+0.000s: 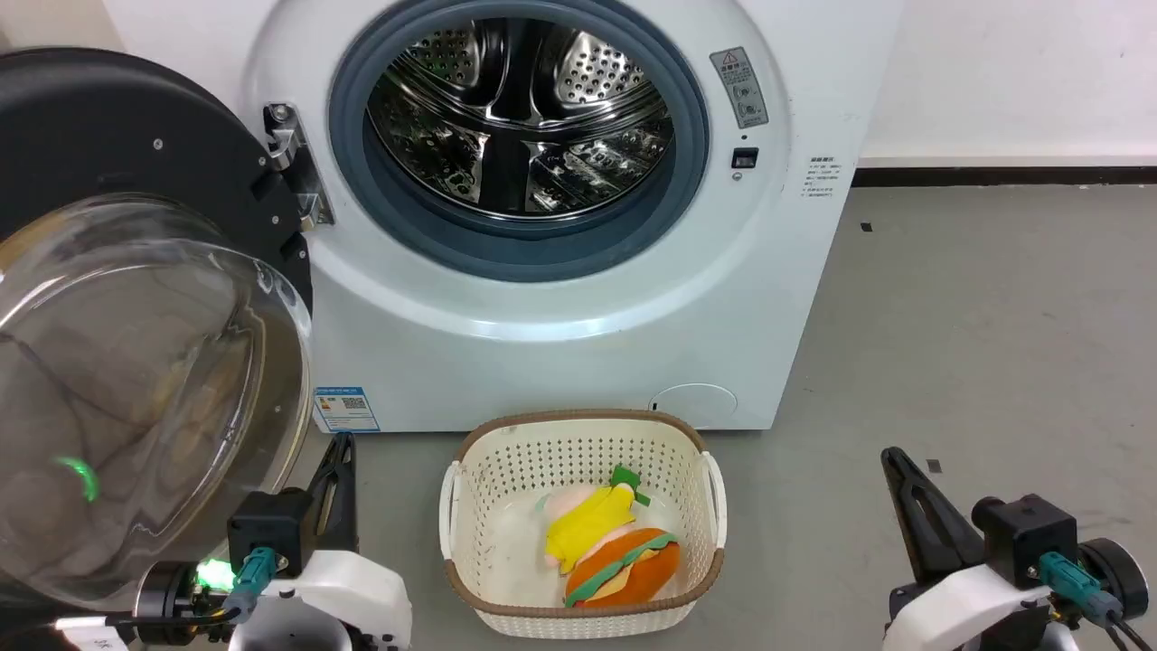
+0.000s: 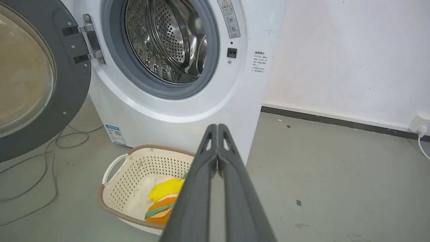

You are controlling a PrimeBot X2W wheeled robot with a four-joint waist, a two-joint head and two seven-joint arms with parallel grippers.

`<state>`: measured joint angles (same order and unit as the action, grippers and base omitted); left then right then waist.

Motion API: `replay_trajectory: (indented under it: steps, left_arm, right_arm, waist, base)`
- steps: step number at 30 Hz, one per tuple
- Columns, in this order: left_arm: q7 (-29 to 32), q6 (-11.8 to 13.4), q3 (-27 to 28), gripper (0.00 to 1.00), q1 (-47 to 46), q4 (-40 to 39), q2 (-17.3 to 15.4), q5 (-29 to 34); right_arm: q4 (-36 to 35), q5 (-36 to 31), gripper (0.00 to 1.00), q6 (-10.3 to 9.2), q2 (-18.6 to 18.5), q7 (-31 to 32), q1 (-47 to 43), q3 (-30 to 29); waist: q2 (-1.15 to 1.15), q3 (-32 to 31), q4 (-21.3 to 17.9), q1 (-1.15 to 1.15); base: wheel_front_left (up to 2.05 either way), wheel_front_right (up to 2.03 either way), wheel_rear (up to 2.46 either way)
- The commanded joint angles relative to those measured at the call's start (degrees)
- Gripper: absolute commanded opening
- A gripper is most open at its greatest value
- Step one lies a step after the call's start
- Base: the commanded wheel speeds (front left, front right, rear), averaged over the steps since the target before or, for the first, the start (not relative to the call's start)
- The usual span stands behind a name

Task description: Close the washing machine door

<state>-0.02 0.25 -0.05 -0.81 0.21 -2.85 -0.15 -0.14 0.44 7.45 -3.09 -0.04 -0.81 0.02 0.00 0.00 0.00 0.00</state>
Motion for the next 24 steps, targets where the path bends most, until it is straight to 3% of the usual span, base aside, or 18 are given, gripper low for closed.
replay_trajectory:
  steps: [1, 24]
  left_arm:
    - [0.0, -0.2, 0.0, 0.00, 0.8, -0.2, 0.0, 0.1]
    - [0.0, -0.2, 0.0, 0.00, 0.8, -0.2, 0.0, 0.1]
  right_arm:
    - [0.1, -0.4, 0.00, 0.03, 0.2, 0.0, 0.8, 0.0]
    - [0.1, -0.4, 0.00, 0.03, 0.2, 0.0, 0.8, 0.0]
  waist:
    - [0.00, 0.0, 0.0, 0.00]
    - [0.00, 0.0, 0.0, 0.00]
  base:
    - [0.00, 0.00, 0.00]
    - [0.00, 0.00, 0.00]
